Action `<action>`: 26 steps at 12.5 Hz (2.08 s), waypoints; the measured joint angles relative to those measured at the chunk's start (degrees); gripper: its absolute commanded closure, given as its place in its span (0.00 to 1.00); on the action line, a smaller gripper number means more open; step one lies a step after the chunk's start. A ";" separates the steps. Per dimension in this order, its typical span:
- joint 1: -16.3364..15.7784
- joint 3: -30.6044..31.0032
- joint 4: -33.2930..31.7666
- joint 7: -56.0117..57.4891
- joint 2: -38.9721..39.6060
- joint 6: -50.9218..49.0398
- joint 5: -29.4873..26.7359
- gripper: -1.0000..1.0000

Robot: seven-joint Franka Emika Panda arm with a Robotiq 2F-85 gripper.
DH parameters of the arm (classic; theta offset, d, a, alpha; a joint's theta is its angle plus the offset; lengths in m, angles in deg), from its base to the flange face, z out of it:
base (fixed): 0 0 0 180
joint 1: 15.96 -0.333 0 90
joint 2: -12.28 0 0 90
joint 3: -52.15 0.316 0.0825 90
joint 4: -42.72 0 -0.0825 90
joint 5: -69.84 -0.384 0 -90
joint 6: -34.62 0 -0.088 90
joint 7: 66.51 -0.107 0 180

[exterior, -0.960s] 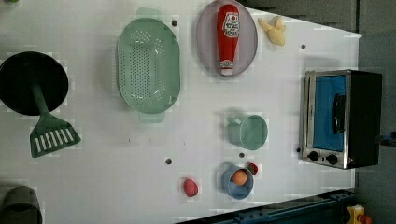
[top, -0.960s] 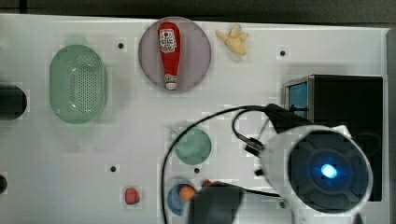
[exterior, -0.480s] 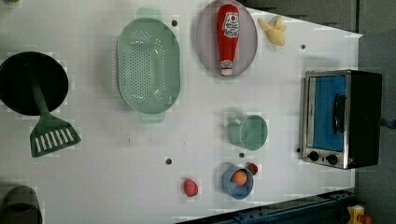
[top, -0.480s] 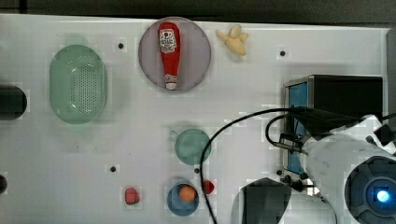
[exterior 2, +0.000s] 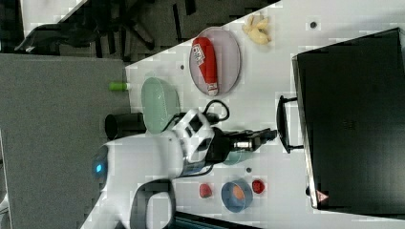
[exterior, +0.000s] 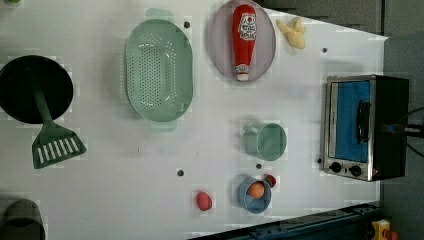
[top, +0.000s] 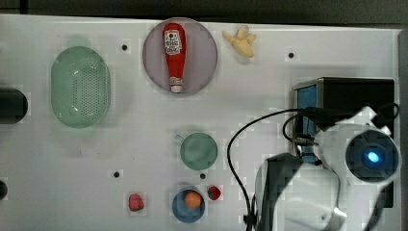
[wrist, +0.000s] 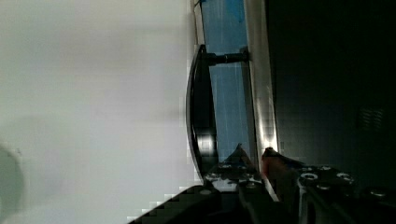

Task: Flap open oven.

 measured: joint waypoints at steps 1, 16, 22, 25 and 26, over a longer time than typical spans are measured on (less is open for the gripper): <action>-0.28 -0.25 -0.11 0.17 2.11 1.01 0.01 0.82; 0.35 -0.22 -0.56 0.70 10.53 8.48 -0.69 0.82; -1.13 4.04 -2.46 -8.36 10.31 7.86 10.13 0.82; -2.04 8.16 -3.58 -19.30 11.60 7.36 16.23 0.82; -3.10 8.66 -3.47 -22.77 12.60 7.22 19.22 0.82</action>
